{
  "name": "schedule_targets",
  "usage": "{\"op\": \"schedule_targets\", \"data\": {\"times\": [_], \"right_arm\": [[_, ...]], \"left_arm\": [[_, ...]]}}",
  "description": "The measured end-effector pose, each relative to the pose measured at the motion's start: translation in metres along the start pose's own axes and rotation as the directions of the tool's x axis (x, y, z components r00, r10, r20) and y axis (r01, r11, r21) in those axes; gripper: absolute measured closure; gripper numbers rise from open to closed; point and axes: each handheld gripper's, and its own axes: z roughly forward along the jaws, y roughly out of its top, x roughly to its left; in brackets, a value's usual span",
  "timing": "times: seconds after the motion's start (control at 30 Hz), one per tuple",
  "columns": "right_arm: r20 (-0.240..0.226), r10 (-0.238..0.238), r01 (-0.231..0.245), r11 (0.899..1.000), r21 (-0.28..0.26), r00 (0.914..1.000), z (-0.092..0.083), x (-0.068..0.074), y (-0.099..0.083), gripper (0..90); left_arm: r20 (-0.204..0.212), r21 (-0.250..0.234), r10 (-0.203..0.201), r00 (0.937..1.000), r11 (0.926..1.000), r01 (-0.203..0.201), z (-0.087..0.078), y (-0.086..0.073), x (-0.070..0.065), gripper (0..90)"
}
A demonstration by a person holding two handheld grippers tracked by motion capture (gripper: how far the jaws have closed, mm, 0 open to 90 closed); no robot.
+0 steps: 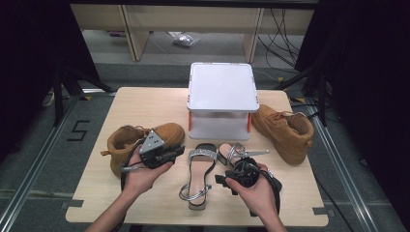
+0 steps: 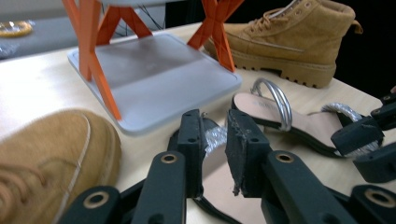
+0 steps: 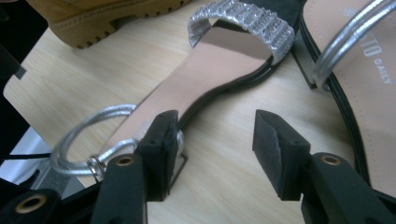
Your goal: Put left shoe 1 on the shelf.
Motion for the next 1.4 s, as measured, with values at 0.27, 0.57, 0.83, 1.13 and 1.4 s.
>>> {"op": "schedule_targets", "data": {"times": [0.27,0.57,0.83,1.13,1.4], "right_arm": [[-0.004,0.01,-0.01,0.999,0.043,0.9999,0.011,0.006,0.012,48.2],[0.021,0.052,-0.053,0.997,0.054,0.9984,0.024,0.016,0.025,45.1],[0.031,0.056,-0.056,0.998,0.03,0.998,0.031,0.019,0.042,45.0],[0.052,0.074,-0.079,0.992,0.097,0.9959,0.051,0.031,0.046,44.1],[0.064,0.05,-0.058,0.989,0.136,0.9967,0.07,0.037,0.034,38.5]], "left_arm": [[-0.017,-0.037,0.047,0.9988,0.9982,-0.047,0.014,0.028,0.01,73.3],[-0.039,-0.063,0.057,0.9976,0.9963,-0.059,0.039,0.068,0.028,76.0],[-0.084,-0.059,0.03,0.996,0.9976,-0.035,0.057,0.086,0.039,79.9],[-0.103,-0.096,0.052,0.9933,0.9934,-0.062,0.08,0.1,0.047,73.1],[-0.144,-0.064,0.049,0.9884,0.9962,-0.059,0.094,0.106,0.057,75.5]]}}
